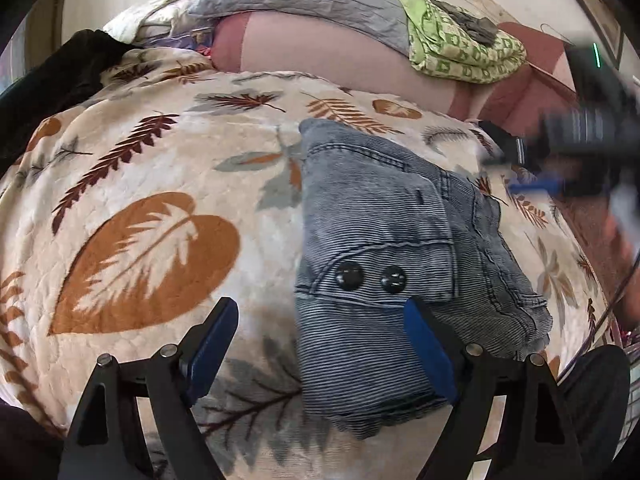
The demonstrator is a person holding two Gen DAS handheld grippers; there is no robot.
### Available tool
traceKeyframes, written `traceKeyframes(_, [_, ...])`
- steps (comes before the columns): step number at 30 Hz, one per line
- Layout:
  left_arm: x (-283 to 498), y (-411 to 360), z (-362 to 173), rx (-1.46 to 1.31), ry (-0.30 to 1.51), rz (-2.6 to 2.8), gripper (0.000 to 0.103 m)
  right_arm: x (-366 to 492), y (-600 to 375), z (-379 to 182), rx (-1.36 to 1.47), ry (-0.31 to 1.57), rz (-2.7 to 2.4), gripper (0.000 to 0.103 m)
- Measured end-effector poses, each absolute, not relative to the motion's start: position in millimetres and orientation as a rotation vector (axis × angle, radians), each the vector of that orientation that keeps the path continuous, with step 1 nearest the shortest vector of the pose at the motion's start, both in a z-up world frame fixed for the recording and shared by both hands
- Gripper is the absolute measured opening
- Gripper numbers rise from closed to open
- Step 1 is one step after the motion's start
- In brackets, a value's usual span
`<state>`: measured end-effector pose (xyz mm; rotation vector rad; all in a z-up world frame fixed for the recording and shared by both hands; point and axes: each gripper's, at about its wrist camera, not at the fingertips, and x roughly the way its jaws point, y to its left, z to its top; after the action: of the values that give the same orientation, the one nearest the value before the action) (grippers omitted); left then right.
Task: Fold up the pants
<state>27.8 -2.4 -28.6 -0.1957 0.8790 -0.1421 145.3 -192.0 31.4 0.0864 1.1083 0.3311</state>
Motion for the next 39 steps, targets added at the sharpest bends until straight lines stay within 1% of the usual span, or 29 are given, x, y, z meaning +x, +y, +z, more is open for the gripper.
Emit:
traceKeyframes(1, [28.3,-2.8,-28.8,-0.200,0.882,-0.145,0.085,154.4,-173.9,41.3,0.040,1.118,0.363,0.086])
traceKeyframes(2, [29.1,-2.0,-29.4,-0.209,0.888,-0.150,0.085,163.9,-156.1,45.7,-0.005,1.137,0.390,0.091])
traceKeyframes(3, [30.2,-0.3,-30.3,-0.223,0.894,-0.154,0.085,174.8,-135.6,48.5,-0.056,1.149,0.411,0.093])
traceKeyframes(7, [29.6,6.2,-35.2,-0.260,0.909,-0.171,0.085,222.7,-61.0,32.7,-0.220,1.242,0.429,0.093])
traceKeyframes(11, [28.2,3.4,-33.5,-0.243,0.904,-0.172,0.085,251.0,-18.4,-8.8,-0.356,1.353,0.388,0.093])
traceKeyframes(12, [28.3,3.1,-33.5,-0.241,0.904,-0.173,0.085,254.4,-12.6,-20.0,-0.391,1.376,0.376,0.091])
traceKeyframes(13, [28.6,3.4,-33.6,-0.242,0.905,-0.175,0.085,256.7,-11.4,-32.0,-0.384,1.427,0.374,0.055])
traceKeyframes(14, [28.3,4.1,-33.8,-0.246,0.907,-0.177,0.085,256.7,-13.7,-40.3,-0.347,1.494,0.395,0.017])
traceKeyframes(16, [29.5,5.8,-34.1,-0.257,0.913,-0.184,0.085,249.5,-20.1,-32.3,-0.352,1.434,0.418,0.016])
traceKeyframes(19, [32.7,5.4,-33.3,-0.266,0.912,-0.195,0.085,247.8,-55.6,-15.8,-0.189,1.351,0.385,0.015])
traceKeyframes(24, [31.8,-6.2,-33.0,-0.229,0.907,-0.223,0.085,239.1,-90.5,-19.1,-0.054,1.253,0.339,0.017])
traceKeyframes(26, [29.7,-9.7,-32.4,-0.207,0.897,-0.220,0.085,238.6,-96.3,-14.5,-0.045,1.210,0.304,0.017])
traceKeyframes(28, [28.4,-10.6,-32.2,-0.197,0.893,-0.218,0.085,237.9,-99.1,-11.3,-0.122,1.153,0.223,0.020])
traceKeyframes(30, [26.2,-10.6,-32.6,-0.201,0.893,-0.217,0.085,237.2,-119.0,-5.1,-0.060,1.135,0.194,0.020])
traceKeyframes(32, [24.6,-10.5,-32.2,-0.202,0.887,-0.215,0.085,228.8,-144.5,8.1,0.004,1.097,0.164,0.024])
traceKeyframes(33, [24.2,-10.7,-31.5,-0.198,0.883,-0.213,0.085,223.9,-149.1,12.7,0.017,1.090,0.181,0.024])
traceKeyframes(36, [23.2,-10.2,-28.5,-0.204,0.874,-0.215,0.085,187.6,-174.3,26.0,0.098,1.076,0.292,0.025])
traceKeyframes(39, [18.9,-5.8,-21.5,-0.236,0.849,-0.243,0.085,154.6,-189.7,17.1,0.193,1.094,0.361,0.026])
